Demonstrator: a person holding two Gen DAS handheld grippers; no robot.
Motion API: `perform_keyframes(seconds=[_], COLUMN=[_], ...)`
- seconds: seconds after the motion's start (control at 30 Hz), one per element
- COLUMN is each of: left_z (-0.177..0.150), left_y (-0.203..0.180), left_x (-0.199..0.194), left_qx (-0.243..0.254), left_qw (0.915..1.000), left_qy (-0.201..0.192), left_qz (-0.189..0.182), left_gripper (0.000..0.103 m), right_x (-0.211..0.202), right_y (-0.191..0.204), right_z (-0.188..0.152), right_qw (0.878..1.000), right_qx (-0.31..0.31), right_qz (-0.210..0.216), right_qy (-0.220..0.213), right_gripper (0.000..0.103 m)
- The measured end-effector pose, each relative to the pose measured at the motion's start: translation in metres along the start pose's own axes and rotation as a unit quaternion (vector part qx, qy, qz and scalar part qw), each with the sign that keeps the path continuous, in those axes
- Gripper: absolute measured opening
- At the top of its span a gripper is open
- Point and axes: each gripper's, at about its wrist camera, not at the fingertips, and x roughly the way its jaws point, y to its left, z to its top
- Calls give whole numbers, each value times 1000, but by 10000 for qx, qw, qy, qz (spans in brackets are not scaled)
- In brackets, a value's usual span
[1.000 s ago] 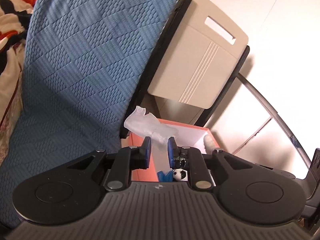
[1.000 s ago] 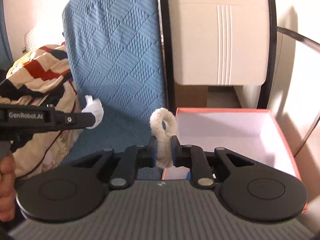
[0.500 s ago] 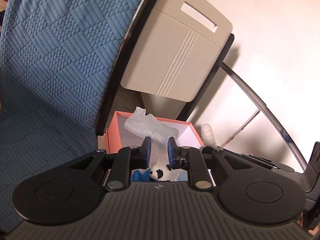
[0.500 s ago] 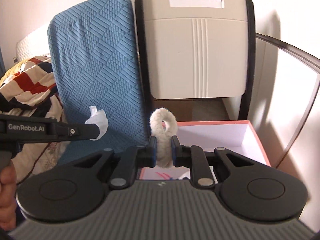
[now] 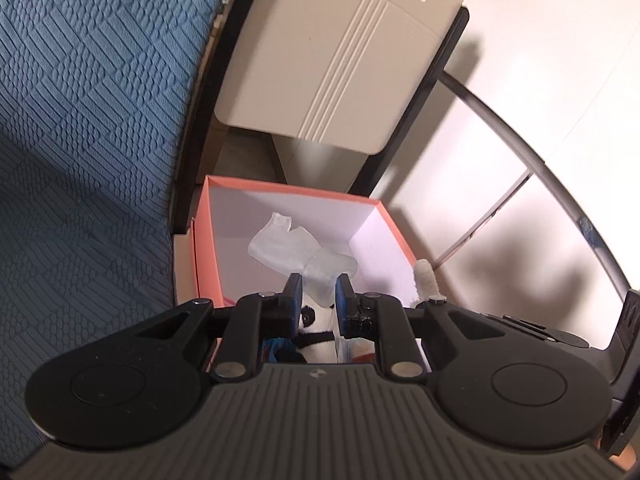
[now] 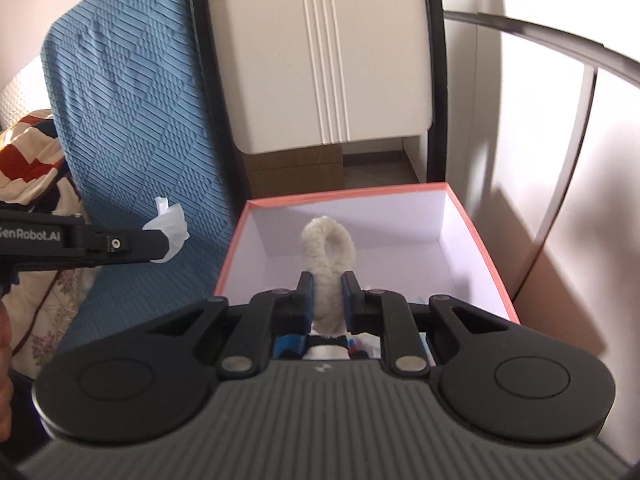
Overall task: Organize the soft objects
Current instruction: 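Lower both tools into the box and open both grippers to release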
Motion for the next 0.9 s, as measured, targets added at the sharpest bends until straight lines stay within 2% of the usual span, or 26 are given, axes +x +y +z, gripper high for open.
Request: perform_keyframes(seconds=[0.43, 0.77, 0.8, 0.83, 0.87, 0.9], left_z=[-23, -29, -28, -28, -27, -27], left_y=[1, 2, 2, 1, -1, -3], left_x=[50, 56, 56, 56, 56, 55], left_qx=[95, 48, 39, 53, 92, 155], left_qw=[9979, 9972, 9969, 9967, 9965, 9966], left_qy=[631, 738, 768, 805, 817, 795], left_qz=[102, 141, 152, 131, 128, 165], left_gripper=[20, 21, 25, 36, 53, 59], right_x=[44, 51, 51, 51, 50, 50], right_y=[-27, -35, -35, -35, -36, -36], right_z=[-41, -55, -55, -55, -54, -53], right_qw=[9965, 9941, 9939, 9938, 9938, 9939], right_qx=[274, 438, 456, 469, 481, 498], right_qz=[-185, -195, -187, -168, -141, -128], right_qy=[766, 976, 982, 992, 992, 976], right_gripper=[19, 22, 23, 24, 27, 30])
